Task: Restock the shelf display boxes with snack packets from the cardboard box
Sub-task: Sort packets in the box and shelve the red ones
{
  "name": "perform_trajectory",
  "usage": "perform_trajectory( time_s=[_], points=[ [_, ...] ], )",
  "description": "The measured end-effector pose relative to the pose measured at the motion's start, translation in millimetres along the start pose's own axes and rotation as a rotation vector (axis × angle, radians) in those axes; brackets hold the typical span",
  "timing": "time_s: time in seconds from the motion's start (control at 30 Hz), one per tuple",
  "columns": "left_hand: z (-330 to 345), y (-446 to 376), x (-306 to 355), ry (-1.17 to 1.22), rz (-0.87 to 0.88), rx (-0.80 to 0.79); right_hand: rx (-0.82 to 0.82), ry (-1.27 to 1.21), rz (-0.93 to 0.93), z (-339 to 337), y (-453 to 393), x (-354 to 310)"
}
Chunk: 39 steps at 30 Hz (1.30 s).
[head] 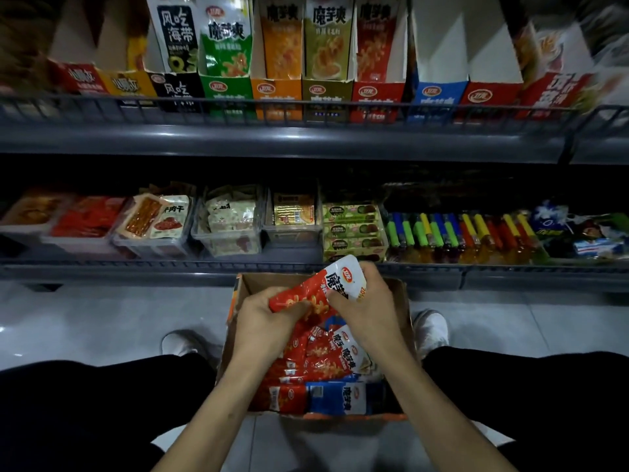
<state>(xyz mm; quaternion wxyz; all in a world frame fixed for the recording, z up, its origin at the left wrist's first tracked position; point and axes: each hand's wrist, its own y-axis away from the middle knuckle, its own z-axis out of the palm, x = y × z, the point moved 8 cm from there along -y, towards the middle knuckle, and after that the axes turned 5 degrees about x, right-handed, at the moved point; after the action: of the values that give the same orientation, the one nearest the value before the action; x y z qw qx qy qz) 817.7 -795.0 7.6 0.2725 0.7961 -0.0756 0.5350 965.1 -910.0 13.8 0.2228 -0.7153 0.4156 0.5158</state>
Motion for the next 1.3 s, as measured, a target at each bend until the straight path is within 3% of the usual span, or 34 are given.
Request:
perform_trajectory(
  time_s=[0.13,0.23,0.33,0.4,0.57,0.63,0.77,0.87,1.0,1.13,1.3],
  points=[
    [3.4,-2.8,20.6,-0.217,0.19,0.027,0.016,0.189,-0.116,5.2,-3.1,-18.0],
    [5.9,-11.1,36.6,-0.098,0.102,-0.08,0.061,-0.082,-0.023,-16.0,-16.5,-20.6],
    [14.2,-14.8,71.1,-0.08,0.178,-0.195,-0.027,-0.315,0.105,-30.6,-30.8,-28.1],
    [21.1,-22.4,100.9,-0.115,0.297,-0.208,-0.053,-0.336,0.031,-44.4,-39.3,-51.7],
    [48.3,-37.7,184.0,-0.276,0.597,-0.328,0.069,-0.206,-0.228,-104.1,-70.4,-130.7],
    [49.0,-38.4,226.9,-0.402,0.787,-0.253,0.135,-0.179,-0.333,-130.0,-81.6,-163.8],
    [51.3,-35.8,307.6,-0.658,1.259,0.092,0.273,0.044,-0.531,-170.4,-96.3,-227.6],
    [65.1,-61.2,330.3,-0.998,1.186,0.187,0.371,0.162,-0.649,-186.8,-112.6,-262.9],
    [87.5,-88.6,314.9,-1.333,0.99,0.074,0.453,0.244,-0.771,-185.5,-139.3,-301.3],
    [94.8,-96.9,308.3,-1.376,1.005,0.004,0.493,0.307,-0.784,-167.5,-186.8,-318.9],
    [94.0,-99.4,311.2,-1.36,1.021,-0.027,0.315,0.399,-0.604,-124.0,-237.4,-293.4]
  ],
)
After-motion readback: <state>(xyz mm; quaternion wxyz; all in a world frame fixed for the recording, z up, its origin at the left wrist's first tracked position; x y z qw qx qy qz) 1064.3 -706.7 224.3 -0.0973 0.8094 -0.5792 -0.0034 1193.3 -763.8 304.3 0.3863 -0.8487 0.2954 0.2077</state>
